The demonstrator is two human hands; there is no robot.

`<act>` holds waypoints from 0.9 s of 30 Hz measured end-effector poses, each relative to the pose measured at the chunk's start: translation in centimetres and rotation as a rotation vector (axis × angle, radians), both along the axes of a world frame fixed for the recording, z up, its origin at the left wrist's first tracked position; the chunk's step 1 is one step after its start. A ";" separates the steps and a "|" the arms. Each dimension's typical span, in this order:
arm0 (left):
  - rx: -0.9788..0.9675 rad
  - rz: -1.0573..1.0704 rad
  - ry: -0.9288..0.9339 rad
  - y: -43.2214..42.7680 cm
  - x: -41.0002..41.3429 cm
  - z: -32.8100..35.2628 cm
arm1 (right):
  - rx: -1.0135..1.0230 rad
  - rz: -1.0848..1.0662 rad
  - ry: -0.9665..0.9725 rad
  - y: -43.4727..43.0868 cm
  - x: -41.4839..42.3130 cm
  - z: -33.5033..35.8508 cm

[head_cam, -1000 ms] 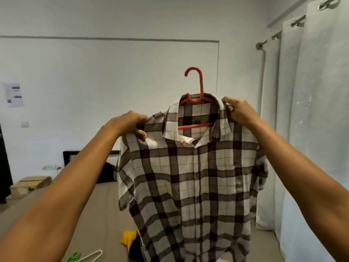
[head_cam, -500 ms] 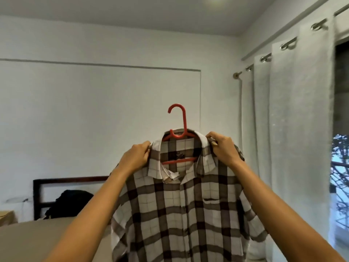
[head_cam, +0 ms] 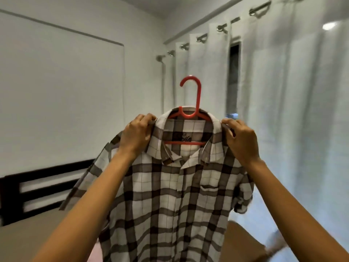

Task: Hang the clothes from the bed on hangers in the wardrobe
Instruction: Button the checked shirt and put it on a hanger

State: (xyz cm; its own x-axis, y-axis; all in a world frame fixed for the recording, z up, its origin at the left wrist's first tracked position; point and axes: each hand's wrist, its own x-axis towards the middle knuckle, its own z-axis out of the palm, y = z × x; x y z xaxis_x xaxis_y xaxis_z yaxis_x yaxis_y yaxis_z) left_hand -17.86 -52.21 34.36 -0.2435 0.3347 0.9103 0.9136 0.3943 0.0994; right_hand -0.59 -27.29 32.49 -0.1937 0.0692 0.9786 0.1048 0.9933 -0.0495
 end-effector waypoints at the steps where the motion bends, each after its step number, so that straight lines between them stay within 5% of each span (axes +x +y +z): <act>1: -0.004 -0.055 0.010 2.0 1.0 0.1 | -0.022 -0.059 -0.010 0.8 2.5 -0.1; 9: -0.020 -0.519 0.023 20.6 15.5 0.8 | -0.175 -0.576 -0.038 7.8 26.7 1.0; 19: 0.017 -1.042 0.046 41.1 43.3 0.9 | -0.035 -1.145 -0.010 9.9 55.9 2.5; 27: -0.090 -1.359 -0.020 52.9 66.0 1.6 | 0.030 -1.429 -0.202 10.0 74.1 4.1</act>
State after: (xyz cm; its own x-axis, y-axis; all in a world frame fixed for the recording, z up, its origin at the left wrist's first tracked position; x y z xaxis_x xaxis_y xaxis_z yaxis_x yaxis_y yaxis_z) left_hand 48.14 0.73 35.96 0.3101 0.3760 0.8732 0.5816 -0.8016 0.1386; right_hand 73.55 -17.25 36.59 -0.1100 0.2987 0.9480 0.9939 0.0350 0.1043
